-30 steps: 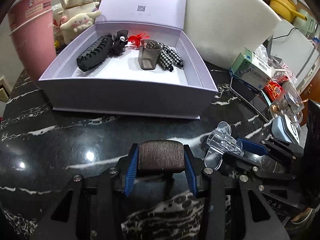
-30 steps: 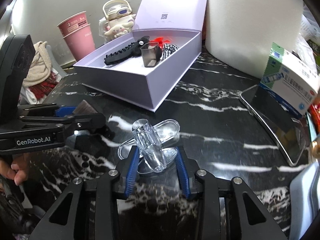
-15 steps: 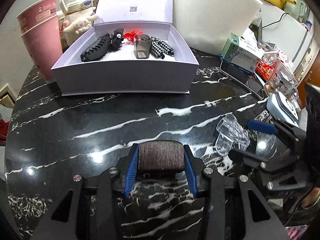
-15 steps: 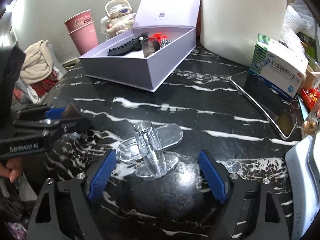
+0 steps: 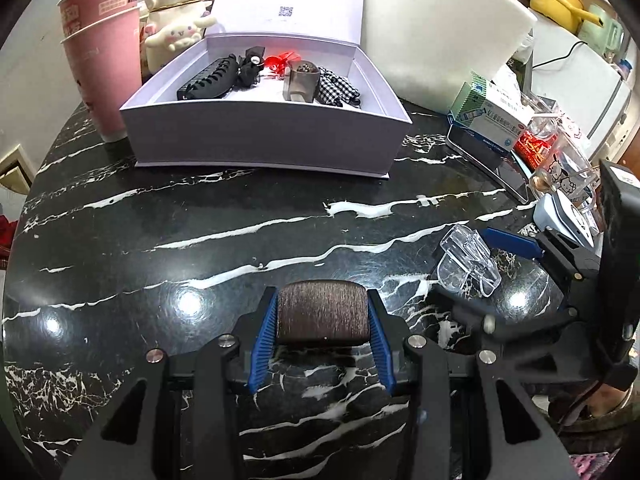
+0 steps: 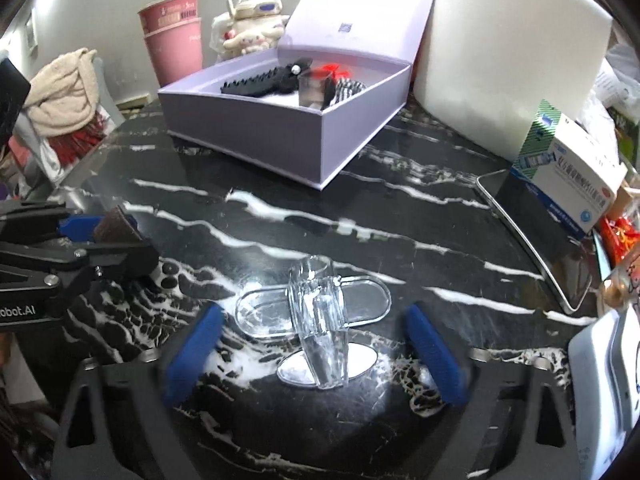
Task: Organize rigid objects
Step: 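Lift the brown roller and clear piece and carry them over the lavender box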
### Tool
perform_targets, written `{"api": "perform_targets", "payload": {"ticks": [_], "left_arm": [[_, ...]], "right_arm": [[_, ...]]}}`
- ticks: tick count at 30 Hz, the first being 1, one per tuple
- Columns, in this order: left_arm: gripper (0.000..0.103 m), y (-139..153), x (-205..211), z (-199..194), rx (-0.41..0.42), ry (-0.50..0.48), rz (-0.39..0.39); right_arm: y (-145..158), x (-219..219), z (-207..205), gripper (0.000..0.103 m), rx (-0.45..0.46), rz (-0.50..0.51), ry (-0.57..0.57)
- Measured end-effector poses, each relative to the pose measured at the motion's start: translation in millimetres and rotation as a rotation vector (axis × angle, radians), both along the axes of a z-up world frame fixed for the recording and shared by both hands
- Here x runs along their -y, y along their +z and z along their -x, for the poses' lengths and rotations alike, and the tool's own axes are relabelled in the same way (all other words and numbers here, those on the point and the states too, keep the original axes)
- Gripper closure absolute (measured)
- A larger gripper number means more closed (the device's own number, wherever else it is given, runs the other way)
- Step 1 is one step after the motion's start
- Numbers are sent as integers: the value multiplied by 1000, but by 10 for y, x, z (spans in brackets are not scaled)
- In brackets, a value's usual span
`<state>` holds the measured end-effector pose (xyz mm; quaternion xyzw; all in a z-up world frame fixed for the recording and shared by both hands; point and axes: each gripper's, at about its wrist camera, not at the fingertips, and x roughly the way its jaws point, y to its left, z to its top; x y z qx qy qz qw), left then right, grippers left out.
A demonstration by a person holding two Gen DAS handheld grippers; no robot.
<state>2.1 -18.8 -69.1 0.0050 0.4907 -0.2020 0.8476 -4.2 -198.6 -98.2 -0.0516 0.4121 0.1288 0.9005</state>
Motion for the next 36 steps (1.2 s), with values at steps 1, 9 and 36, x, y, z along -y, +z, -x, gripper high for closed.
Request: {"api": "perform_targets", "payload": {"ticks": [1, 9, 36], "left_arm": [[61, -3, -14, -3, -1, 3, 6], [61, 0, -46, -15, 0, 11, 16], [61, 261, 28, 3, 76, -1, -15]], "right_arm": [[4, 7, -4, 27, 0, -4, -1], [69, 45, 31, 50, 19, -51, 9], [330, 141, 173, 50, 64, -67, 0]]}}
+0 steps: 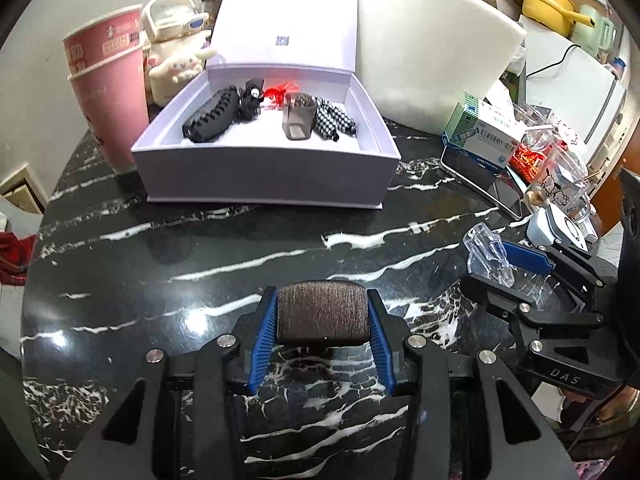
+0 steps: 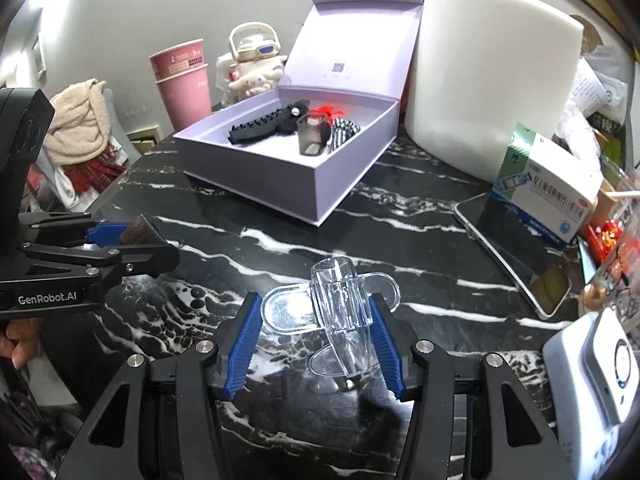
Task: Organize rigid objects
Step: 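Lift the brown roller and clear piece and carry them over the lavender box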
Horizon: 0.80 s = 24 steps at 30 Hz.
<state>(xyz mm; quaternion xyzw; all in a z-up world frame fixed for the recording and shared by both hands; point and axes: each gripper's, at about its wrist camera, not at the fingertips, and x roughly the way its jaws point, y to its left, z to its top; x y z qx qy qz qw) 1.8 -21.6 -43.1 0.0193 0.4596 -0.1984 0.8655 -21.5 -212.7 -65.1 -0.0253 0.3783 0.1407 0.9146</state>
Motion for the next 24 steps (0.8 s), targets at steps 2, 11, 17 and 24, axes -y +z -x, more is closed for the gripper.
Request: {"api": "perform_targets", "payload": {"ticks": [2, 11, 17, 24], "left_arm": [[61, 49, 23, 1, 15, -1, -11], [61, 344, 82, -26, 96, -4, -15], [61, 520, 141, -65, 139, -11, -12], [61, 752, 202, -146, 200, -23, -4]], "right_arm": [[39, 3, 4, 50, 7, 5, 1], [312, -9, 22, 50, 63, 24, 33], [504, -32, -7, 50, 101, 20, 62], [704, -46, -86, 50, 144, 21, 87]]}}
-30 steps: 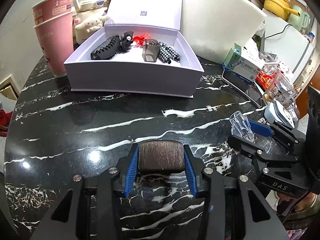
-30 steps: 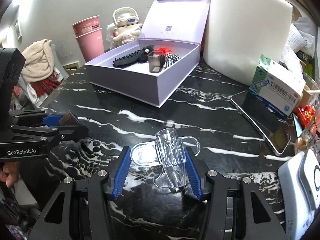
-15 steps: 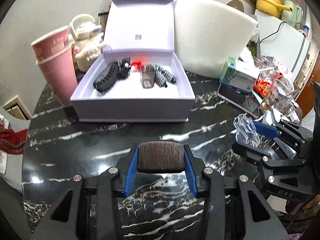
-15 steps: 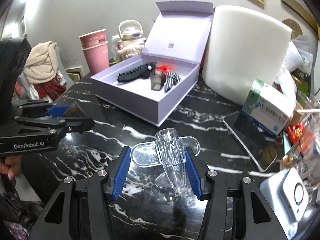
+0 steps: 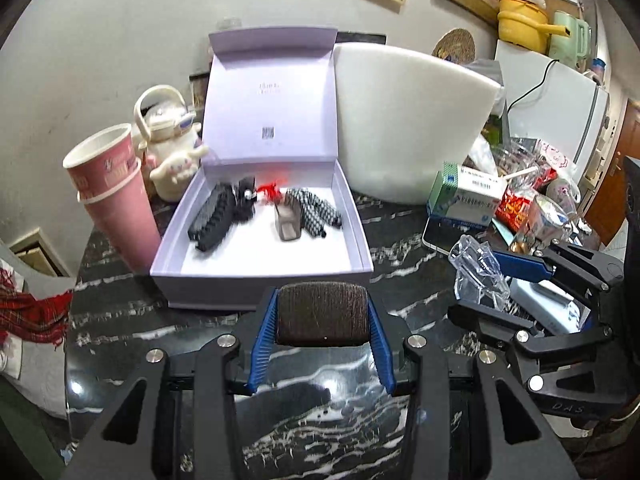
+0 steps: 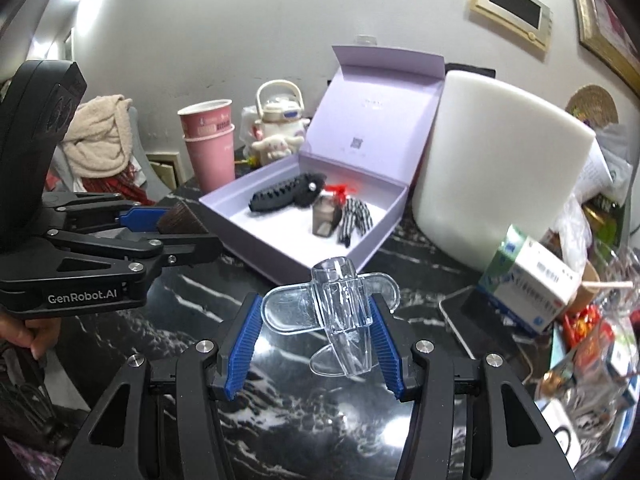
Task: Organize rigid objects
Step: 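Lift the brown roller and clear piece and carry them over the lavender box, then lower the brown roller into the box with the left tool while the right tool lowers the clear piece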
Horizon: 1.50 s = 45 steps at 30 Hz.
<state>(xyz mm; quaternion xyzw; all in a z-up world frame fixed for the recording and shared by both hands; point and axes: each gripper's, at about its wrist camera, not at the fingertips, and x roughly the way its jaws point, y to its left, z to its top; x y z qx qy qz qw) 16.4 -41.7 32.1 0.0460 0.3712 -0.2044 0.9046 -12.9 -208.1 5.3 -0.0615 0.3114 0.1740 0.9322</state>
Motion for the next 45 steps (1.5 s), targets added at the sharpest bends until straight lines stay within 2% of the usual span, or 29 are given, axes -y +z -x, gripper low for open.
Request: {"api": "perform_targets", "payload": {"ticks": [5, 22, 45], "left_arm": [[61, 149, 41, -100, 43, -22, -5], [61, 327, 60, -577, 79, -25, -12], [61, -109, -71, -1515, -12, 25, -52]], "right_arm": [[115, 1, -74, 50, 28, -7, 9], [313, -109, -479, 50, 79, 9, 67], [48, -340, -1476, 50, 20, 10, 115]]}}
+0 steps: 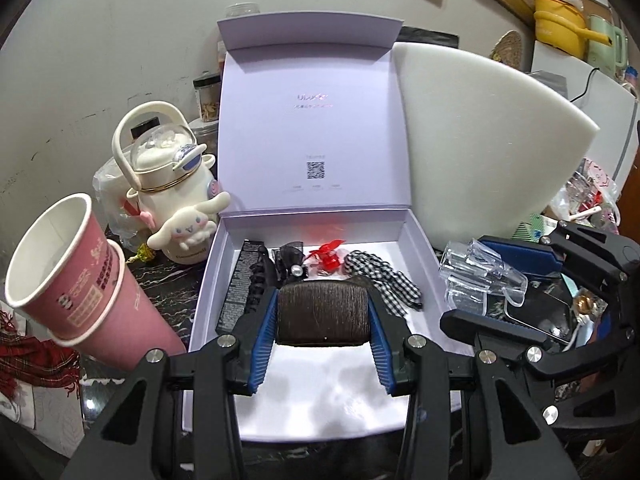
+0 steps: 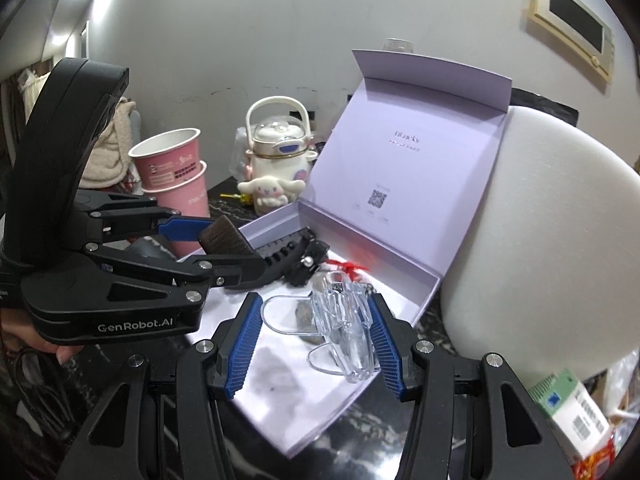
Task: Organize rigid objects
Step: 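Lower the brown roller into the box with the left tool while the right tool lowers the clear piece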
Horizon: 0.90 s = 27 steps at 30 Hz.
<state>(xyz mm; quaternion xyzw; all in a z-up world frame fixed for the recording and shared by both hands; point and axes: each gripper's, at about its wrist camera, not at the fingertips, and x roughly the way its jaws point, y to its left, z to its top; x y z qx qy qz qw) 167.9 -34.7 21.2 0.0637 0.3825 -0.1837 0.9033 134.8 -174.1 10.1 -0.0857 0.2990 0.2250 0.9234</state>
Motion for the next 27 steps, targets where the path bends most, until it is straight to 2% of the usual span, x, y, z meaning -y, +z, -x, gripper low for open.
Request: {"api": "perform_targets", "payload": {"ticks": [16, 27], "left_arm": [[61, -178, -24, -540, -8, 6, -16], [61, -411, 30, -768, -50, 8, -48]], "right_arm": [[-133, -1, -572, 50, -10, 5, -22], [-315, -33, -863, 50, -32, 29, -32]]}}
